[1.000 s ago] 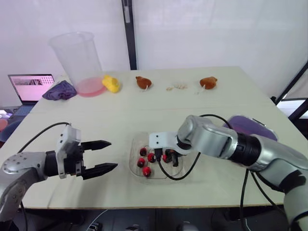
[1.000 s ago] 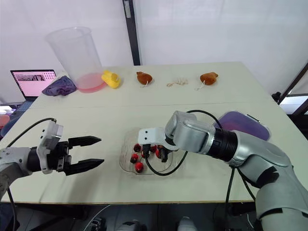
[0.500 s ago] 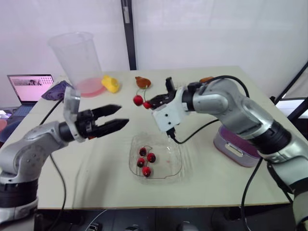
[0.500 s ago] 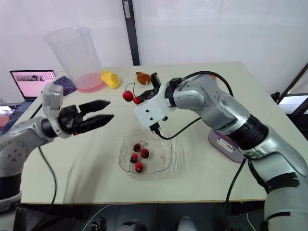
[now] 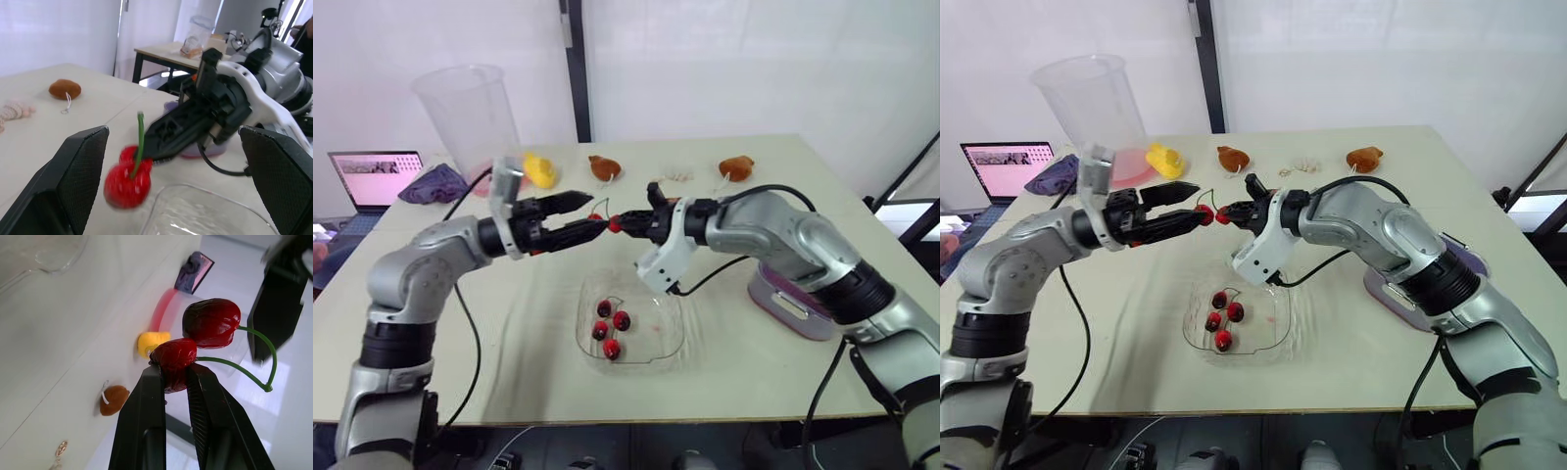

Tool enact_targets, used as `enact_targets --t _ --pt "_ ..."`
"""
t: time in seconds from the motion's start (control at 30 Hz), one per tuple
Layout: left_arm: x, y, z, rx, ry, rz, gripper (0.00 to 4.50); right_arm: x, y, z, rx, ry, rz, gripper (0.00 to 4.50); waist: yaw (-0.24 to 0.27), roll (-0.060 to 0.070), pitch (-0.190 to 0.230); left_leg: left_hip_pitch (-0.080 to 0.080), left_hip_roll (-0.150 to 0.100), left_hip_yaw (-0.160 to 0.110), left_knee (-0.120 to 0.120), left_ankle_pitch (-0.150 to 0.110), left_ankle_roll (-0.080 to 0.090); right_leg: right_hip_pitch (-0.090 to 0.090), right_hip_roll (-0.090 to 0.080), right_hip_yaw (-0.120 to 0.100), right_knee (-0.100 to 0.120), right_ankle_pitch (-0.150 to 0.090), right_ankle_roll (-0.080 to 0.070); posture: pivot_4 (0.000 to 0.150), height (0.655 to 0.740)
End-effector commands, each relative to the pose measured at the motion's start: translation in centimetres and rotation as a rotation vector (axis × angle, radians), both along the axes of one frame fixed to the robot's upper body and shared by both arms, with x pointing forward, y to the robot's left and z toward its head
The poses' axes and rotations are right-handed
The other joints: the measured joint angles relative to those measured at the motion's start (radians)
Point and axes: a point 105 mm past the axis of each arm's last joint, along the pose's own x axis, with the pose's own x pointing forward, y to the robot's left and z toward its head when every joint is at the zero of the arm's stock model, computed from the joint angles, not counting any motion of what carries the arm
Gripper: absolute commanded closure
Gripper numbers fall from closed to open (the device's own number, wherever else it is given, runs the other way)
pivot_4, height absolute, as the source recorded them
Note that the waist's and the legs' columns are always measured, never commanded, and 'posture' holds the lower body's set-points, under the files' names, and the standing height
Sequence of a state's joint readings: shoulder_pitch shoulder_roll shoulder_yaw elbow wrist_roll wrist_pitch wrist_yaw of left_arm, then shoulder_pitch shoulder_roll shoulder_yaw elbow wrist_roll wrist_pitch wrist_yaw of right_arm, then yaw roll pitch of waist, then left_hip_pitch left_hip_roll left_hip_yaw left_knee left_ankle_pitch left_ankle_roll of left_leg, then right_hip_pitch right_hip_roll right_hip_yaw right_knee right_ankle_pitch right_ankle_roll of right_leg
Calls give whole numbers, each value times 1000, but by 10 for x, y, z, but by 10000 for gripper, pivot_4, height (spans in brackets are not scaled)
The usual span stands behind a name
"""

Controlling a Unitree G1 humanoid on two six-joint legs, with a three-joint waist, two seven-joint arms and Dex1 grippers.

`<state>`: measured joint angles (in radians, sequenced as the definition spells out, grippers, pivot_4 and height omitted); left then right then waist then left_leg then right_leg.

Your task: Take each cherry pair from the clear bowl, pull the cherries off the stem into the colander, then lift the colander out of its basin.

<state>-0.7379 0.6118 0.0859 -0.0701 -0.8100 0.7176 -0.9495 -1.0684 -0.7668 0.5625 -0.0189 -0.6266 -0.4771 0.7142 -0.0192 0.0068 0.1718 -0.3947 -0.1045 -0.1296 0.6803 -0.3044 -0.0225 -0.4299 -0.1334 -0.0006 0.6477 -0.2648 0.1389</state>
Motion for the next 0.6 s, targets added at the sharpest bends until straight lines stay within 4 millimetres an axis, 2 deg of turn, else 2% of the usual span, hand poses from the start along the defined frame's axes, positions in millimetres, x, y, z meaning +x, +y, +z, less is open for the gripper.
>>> enact_targets --t 0.03,0.2,0.23,0.27,0.37,0.6 --pt "7 -7 5 68 -51 42 0 -7 0 12 -9 -65 36 38610 -1 0 0 0 0 0 0 0 0 0 0 0 0 0 0 1500 7400" --pt "11 -14 4 118 -61 59 0 -6 0 11 -18 -74 42 38610 -3 0 0 0 0 0 0 0 0 0 0 0 0 0 0 1500 7400" --pt "11 -14 4 126 -65 60 5335 -6 0 11 -19 -74 42 38926 -3 0 0 0 0 0 0 0 0 0 0 0 0 0 0 1500 7400" --pt "12 -13 2 141 -63 69 7854 -6 -1 11 -18 -75 39 38926 -3 0 0 0 0 0 0 0 0 0 0 0 0 0 0 1500 7400" --pt "12 -12 1 146 -60 73 22384 -5 -1 12 -17 -76 37 38926 -2 0 0 0 0 0 0 0 0 0 0 0 0 0 0 1500 7400" --pt "10 -14 4 140 -64 57 22384 -5 0 7 -31 -68 42 38926 -1 0 0 0 0 0 0 0 0 0 0 0 0 0 0 1500 7400"
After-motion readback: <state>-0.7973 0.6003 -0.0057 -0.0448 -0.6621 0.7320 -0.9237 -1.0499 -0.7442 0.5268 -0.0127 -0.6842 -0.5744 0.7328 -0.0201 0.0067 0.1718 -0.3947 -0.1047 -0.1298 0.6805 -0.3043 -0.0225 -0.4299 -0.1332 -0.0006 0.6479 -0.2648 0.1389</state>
